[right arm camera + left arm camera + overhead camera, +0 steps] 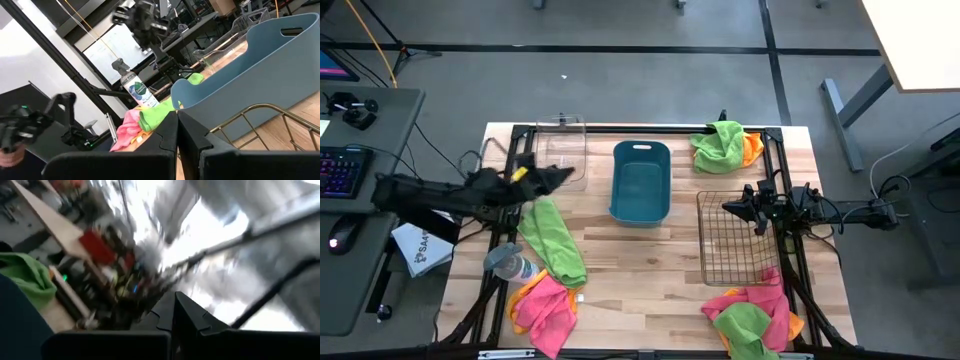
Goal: Sort microfiber towel by color & place in baskets
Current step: Put the left green towel into the transparent bin
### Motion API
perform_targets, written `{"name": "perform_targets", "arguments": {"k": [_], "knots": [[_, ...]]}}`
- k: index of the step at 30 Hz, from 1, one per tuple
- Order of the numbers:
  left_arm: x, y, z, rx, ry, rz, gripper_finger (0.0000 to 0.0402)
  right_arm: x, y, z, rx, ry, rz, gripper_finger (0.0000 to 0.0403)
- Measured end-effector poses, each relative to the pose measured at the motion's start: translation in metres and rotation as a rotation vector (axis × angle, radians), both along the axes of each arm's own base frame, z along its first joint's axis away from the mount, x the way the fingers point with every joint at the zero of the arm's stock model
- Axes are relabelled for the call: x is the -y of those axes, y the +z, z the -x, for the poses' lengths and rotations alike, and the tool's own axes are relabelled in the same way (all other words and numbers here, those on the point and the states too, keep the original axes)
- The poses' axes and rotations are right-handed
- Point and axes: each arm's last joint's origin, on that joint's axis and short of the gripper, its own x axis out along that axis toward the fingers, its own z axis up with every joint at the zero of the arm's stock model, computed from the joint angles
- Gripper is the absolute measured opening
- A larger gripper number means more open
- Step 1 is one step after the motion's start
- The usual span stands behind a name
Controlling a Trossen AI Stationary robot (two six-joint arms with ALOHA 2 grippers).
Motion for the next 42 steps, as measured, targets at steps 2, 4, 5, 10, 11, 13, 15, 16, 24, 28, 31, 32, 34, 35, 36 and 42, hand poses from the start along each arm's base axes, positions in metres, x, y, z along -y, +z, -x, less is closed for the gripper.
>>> {"name": "perform_targets", "arguments": {"k": [2, 4, 5, 10, 11, 13, 15, 16, 24, 28, 31, 32, 34, 35, 36, 42], "knots": [[0.003, 0.016, -0.023, -0.096, -0.049, -0.088, 0.0000, 0.000, 0.000, 0.000, 0.000, -0.001, 0.000, 0.0000], [0.004, 0.031, -0.045, -0.197, -0.086, -0.192, 0.0000, 0.000, 0.000, 0.000, 0.000, 0.000, 0.000, 0.0000], [0.004, 0.038, -0.054, -0.247, -0.104, -0.244, 0.0000, 0.000, 0.000, 0.000, 0.000, 0.000, 0.000, 0.0000], [-0.004, 0.063, -0.082, -0.496, -0.270, -0.472, 0.0000, 0.000, 0.000, 0.000, 0.000, -0.001, 0.000, 0.0000], [-0.006, 0.065, -0.083, -0.558, -0.330, -0.492, 0.0001, 0.000, 0.000, 0.000, 0.000, -0.001, 0.000, 0.0000], [-0.009, 0.066, -0.080, -0.699, -0.441, -0.509, 0.0004, 0.000, 0.000, 0.000, 0.000, 0.000, 0.000, 0.0000], [-0.007, 0.061, -0.071, -0.878, -0.534, -0.527, 0.0015, 0.000, 0.000, 0.000, 0.000, 0.000, 0.000, 0.0000], [-0.004, 0.057, -0.066, -0.957, -0.580, -0.555, 0.0023, 0.000, 0.000, 0.000, 0.000, -0.001, 0.000, 0.0000], [0.020, 0.004, -0.039, -1.306, -0.882, -0.711, 0.0132, 0.000, 0.000, 0.000, 0.000, 0.000, 0.000, 0.0000], [0.022, -0.033, -0.042, -1.525, -0.808, -0.607, 0.0183, 0.000, 0.000, 0.000, 0.000, 0.000, 0.000, 0.0000], [0.019, -0.057, -0.048, -1.690, -0.721, -0.452, 0.0204, 0.000, 0.000, 0.000, 0.000, 0.000, 0.000, 0.0000], [0.018, -0.063, -0.050, -1.726, -0.709, -0.408, 0.0207, 0.000, 0.000, 0.000, 0.000, -0.001, 0.000, 0.0000], [0.018, -0.075, -0.056, -1.787, -0.684, -0.331, 0.0209, 0.000, 0.000, 0.000, 0.000, -0.001, 0.000, 0.0000], [0.018, -0.080, -0.057, -1.821, -0.671, -0.302, 0.0210, 0.000, 0.000, 0.000, 0.000, 0.000, 0.000, 0.0000], [0.018, -0.085, -0.059, -1.855, -0.656, -0.277, 0.0210, 0.000, 0.000, 0.000, 0.000, 0.000, 0.000, 0.0000], [0.021, -0.103, -0.063, -1.998, -0.571, -0.203, 0.0210, 0.000, 0.000, 0.000, 0.000, 0.000, 0.000, 0.0000]]}}
